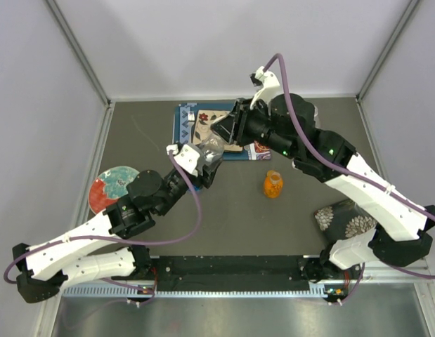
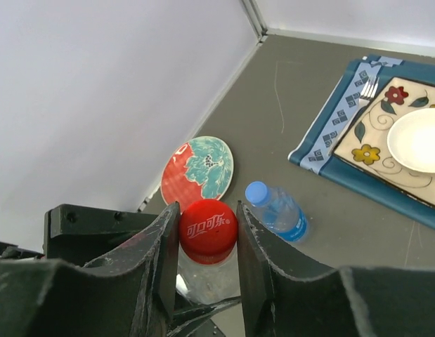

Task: Unscrew the bottle caps

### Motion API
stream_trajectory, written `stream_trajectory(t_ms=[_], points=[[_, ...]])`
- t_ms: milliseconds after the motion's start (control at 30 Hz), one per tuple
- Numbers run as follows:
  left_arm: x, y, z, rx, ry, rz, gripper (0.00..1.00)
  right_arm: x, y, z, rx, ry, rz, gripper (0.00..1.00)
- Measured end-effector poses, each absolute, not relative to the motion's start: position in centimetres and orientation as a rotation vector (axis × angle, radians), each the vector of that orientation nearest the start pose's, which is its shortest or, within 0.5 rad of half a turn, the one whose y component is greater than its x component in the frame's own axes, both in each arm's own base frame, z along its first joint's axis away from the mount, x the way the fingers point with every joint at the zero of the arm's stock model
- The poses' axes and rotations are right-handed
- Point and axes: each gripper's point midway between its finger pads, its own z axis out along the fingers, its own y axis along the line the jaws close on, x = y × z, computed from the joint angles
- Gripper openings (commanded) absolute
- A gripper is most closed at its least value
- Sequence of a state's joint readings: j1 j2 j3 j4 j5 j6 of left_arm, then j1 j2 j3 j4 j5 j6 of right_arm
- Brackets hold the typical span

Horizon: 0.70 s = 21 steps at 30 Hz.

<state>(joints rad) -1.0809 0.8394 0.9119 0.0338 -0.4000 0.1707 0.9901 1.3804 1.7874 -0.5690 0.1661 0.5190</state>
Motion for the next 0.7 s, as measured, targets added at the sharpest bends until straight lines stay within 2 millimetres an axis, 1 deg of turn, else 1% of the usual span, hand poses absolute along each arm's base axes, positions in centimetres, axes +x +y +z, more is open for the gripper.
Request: stream_trajectory(t_ms=[33,167,267,400,533,633,700], points=[[21.6,-24.7,37.2,0.586,1.368,-0.449,0.16,23.3,34.0,44.9,-0.304,1.805,0.951,0.00],[20.9,-25.0,37.2,0.598,1.362,-0.502,0.16,22.7,33.8,44.9,-0.363,1.779,0.954,0.00],[19.7,-25.6,37.8,0.636,1.335,-0.611,0.15,21.4,33.6,45.7,-0.467,1.726,0.976,0.00],[17.6,-26.4,39.2,0.723,1.269,-0.811,0.15,18.6,32.8,47.3,-0.656,1.609,1.017,0.00],[14.9,-27.4,40.5,0.854,1.203,-1.048,0.16,15.6,31.9,48.6,-0.833,1.467,1.067,0.00],[12.8,-28.0,40.5,0.962,1.174,-1.220,0.16,13.0,31.2,48.7,-0.970,1.370,1.119,0.00],[11.3,-28.3,40.6,1.027,1.146,-1.329,0.16,11.6,30.8,48.7,-1.041,1.315,1.150,0.00]])
